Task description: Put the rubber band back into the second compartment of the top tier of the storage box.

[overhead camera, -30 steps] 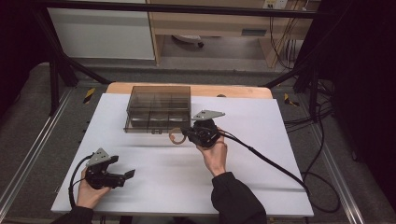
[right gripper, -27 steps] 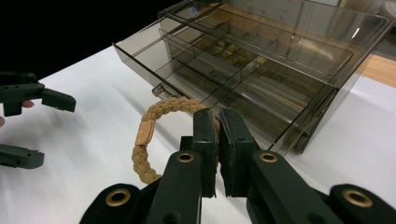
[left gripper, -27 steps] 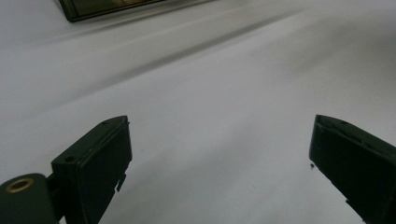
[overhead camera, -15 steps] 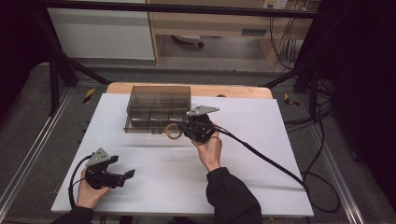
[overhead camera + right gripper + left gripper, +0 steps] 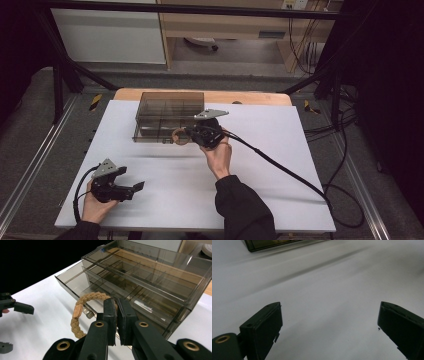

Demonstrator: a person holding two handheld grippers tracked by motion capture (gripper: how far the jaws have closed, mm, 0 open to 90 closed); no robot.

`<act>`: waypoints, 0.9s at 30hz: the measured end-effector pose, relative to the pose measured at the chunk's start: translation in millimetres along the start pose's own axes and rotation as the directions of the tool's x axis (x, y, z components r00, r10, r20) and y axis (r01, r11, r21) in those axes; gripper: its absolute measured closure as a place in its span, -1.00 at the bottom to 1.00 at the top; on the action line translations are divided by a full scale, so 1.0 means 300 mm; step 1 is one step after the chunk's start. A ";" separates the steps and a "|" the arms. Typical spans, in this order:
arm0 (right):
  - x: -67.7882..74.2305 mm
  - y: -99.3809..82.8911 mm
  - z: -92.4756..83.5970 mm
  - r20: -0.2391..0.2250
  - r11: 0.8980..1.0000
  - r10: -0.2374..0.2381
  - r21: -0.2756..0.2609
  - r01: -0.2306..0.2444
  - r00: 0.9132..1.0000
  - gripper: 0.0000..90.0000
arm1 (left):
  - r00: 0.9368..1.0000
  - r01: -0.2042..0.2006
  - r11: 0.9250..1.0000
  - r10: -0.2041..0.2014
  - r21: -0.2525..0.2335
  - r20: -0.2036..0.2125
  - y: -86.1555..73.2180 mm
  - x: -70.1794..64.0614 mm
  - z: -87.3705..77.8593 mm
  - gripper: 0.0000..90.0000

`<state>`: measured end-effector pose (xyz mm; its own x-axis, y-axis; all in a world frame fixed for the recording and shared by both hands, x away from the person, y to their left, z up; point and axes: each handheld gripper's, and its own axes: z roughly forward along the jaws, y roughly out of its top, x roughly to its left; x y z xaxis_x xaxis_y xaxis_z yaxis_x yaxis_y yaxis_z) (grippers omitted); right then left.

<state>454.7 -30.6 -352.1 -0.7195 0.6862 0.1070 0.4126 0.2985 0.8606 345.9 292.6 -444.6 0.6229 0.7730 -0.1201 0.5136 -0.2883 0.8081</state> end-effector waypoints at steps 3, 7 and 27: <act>0.003 0.005 0.015 0.002 1.000 -0.002 0.004 0.002 1.000 0.91 | 1.000 0.000 1.000 0.000 0.000 0.000 0.000 0.000 0.000 -0.89; 0.004 0.010 0.034 0.001 1.000 0.007 0.002 -0.007 1.000 0.91 | 1.000 0.002 1.000 -0.002 0.000 0.000 0.000 0.001 0.000 -0.89; 0.009 0.066 0.115 0.008 1.000 -0.001 0.008 0.001 1.000 0.91 | 1.000 0.005 1.000 -0.005 -0.004 0.000 -0.001 0.002 -0.001 -0.89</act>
<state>480.3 0.1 -352.0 -0.7157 0.6909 0.1018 0.4159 0.3046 0.8569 346.2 293.3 -444.7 0.6201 0.7746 -0.1242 0.5147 -0.2822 0.8096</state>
